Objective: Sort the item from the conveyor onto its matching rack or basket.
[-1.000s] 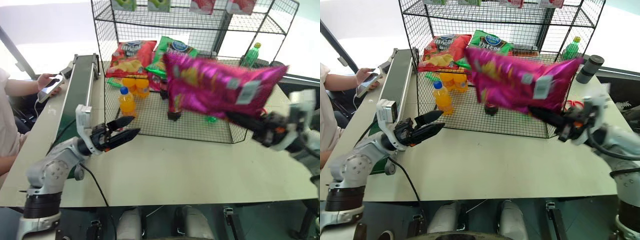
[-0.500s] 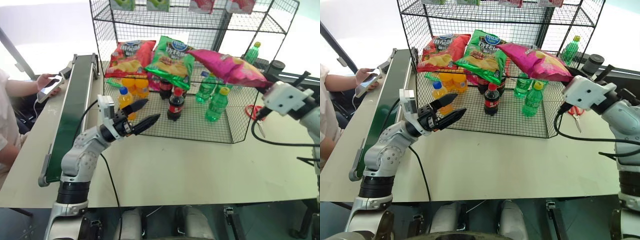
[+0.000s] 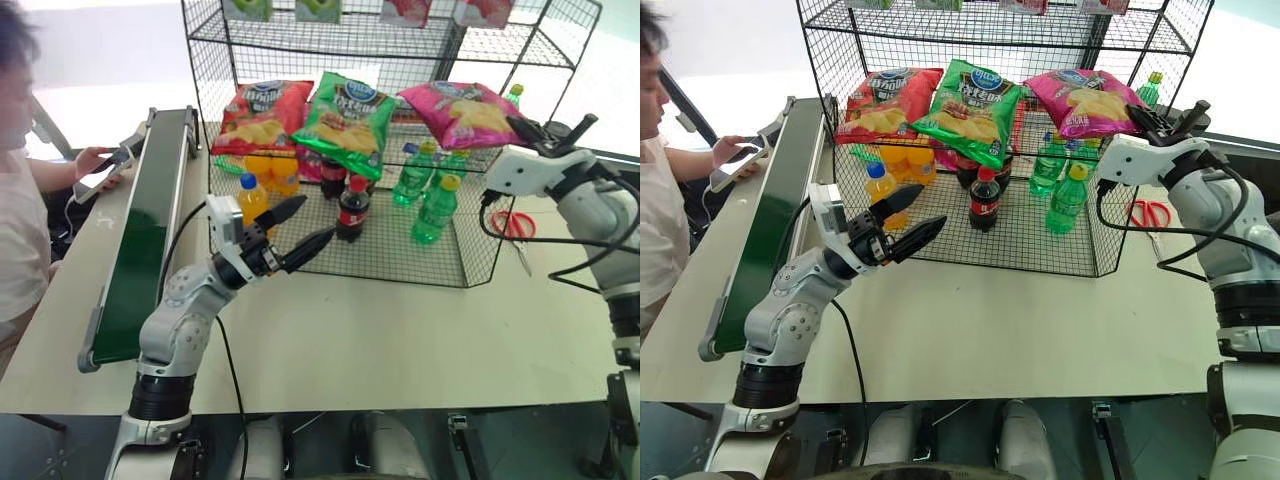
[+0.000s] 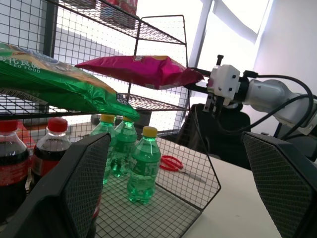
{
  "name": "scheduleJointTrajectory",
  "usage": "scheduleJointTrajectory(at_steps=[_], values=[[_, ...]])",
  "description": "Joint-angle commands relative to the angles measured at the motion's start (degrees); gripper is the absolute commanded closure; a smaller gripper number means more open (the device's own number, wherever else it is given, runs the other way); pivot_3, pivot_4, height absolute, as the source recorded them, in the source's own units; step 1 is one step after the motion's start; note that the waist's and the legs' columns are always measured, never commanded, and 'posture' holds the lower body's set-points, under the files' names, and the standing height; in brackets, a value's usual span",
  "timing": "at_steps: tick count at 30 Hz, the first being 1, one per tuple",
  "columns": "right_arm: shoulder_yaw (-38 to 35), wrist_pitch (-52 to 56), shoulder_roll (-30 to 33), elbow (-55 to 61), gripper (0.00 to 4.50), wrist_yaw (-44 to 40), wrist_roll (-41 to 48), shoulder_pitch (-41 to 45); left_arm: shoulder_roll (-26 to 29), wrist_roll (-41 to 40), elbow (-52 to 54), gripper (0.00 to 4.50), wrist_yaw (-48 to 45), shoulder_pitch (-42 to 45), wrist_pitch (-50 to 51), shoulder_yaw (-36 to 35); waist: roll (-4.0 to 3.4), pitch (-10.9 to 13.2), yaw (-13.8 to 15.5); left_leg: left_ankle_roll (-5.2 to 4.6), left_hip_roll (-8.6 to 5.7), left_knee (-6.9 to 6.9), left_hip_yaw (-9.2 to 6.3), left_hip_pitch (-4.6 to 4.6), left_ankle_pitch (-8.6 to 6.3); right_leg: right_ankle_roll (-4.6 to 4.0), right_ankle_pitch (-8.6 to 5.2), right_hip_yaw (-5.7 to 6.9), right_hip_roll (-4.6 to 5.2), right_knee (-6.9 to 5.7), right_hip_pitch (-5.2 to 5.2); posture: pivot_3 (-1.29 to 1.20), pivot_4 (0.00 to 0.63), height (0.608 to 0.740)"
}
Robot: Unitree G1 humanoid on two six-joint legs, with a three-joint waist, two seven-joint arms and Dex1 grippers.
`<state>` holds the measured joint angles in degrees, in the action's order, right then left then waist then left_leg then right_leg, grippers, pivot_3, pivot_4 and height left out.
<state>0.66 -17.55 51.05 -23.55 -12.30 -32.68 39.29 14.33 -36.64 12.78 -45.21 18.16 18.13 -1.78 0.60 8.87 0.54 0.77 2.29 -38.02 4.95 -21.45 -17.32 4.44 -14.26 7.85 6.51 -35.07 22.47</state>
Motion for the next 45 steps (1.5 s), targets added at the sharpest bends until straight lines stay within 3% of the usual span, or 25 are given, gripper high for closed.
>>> scheduleJointTrajectory(at_steps=[1, 2, 7, 11, 17, 32, 36, 42, 45], values=[[-0.8, 1.8, -0.4, -1.3, 4.43, -0.1, 2.4, 2.9, 0.4, 0.9, 1.9, 0.00, 0.4, 0.4, -1.9, -0.4, 0.00, 0.0, 0.0, 0.00, 0.00, 0.00, 0.00, 0.00, 0.00, 0.00, 0.00, 0.00, 0.00, 0.00, 0.00, 0.00, 0.150, 0.740], [-1.3, 2.0, -1.2, -1.2, 4.43, -1.6, 4.7, 2.9, 0.3, 0.8, 1.9, 0.00, 0.6, 0.4, -2.0, -0.4, 0.00, 0.0, 0.0, 0.00, 0.00, 0.00, 0.00, 0.00, 0.00, 0.00, 0.00, 0.00, -0.01, 0.00, 0.00, 0.00, 0.150, 0.740], [-2.5, 4.4, -1.9, 0.6, 2.11, -4.9, 9.9, 3.3, 0.2, 1.3, 1.7, 0.00, 1.0, 0.0, -2.6, -0.1, -0.03, 0.0, 0.0, 0.00, 0.03, 0.00, 0.00, 0.01, 0.00, 0.00, 0.00, 0.01, -0.02, -0.01, -0.02, 0.00, 0.150, 0.740], [-5.2, 9.1, -3.0, 3.2, 0.04, -13.7, 20.6, 3.2, 0.1, 2.4, 0.6, 0.00, 1.3, 0.1, -3.5, 0.3, -0.03, 0.0, 0.0, 0.00, 0.04, 0.00, -0.01, 0.00, 0.00, 0.00, 0.00, 0.03, -0.02, -0.01, -0.03, 0.00, 0.150, 0.740], [-9.8, 20.3, -5.2, 9.1, 0.04, -22.2, 34.6, 2.1, 0.3, 3.9, -0.4, 0.00, 0.9, 0.3, -4.3, 1.2, -0.03, 0.0, 0.0, -0.03, 0.05, 0.00, -0.03, 0.01, -0.02, -0.01, 0.01, 0.05, -0.02, -0.01, -0.04, 0.00, 0.150, 0.740], [-10.2, 27.7, -8.9, 20.6, 0.04, -26.1, 43.4, -3.1, 0.6, 6.1, -0.6, 0.00, 1.0, 0.2, -5.5, 2.2, -0.03, 0.0, 0.1, -0.21, 0.08, 0.00, -0.02, -0.01, -0.12, -0.02, 0.01, 0.06, -0.02, -0.01, -0.01, 0.00, 0.150, 0.740], [-9.4, 26.4, -9.2, 21.3, 1.28, -26.9, 43.1, -5.8, 0.4, 6.7, -0.5, 0.00, 1.2, 0.1, -6.0, 2.3, -0.03, 0.0, 0.1, -0.23, 0.08, 0.00, -0.03, -0.01, -0.13, -0.02, 0.01, 0.06, -0.02, -0.01, -0.02, 0.00, 0.150, 0.740], [-7.6, 21.6, -9.4, 17.6, 4.24, -23.1, 37.6, -5.8, 0.2, 7.5, -0.6, 0.00, 1.2, 0.1, -6.4, 2.8, -0.03, 0.0, 0.1, -0.25, 0.07, 0.00, -0.01, -0.01, -0.14, -0.02, 0.01, 0.06, -0.02, -0.02, 0.00, 0.00, 0.150, 0.740], [-7.3, 18.8, -9.5, 14.3, 4.43, -19.9, 34.6, -3.9, 0.4, 7.6, -0.5, 0.00, 1.3, 0.0, -6.6, 2.8, -0.03, 0.0, 0.0, -0.22, 0.07, 0.00, -0.01, 0.00, -0.12, -0.02, 0.01, 0.05, -0.02, -0.03, 0.01, 0.00, 0.150, 0.740]])
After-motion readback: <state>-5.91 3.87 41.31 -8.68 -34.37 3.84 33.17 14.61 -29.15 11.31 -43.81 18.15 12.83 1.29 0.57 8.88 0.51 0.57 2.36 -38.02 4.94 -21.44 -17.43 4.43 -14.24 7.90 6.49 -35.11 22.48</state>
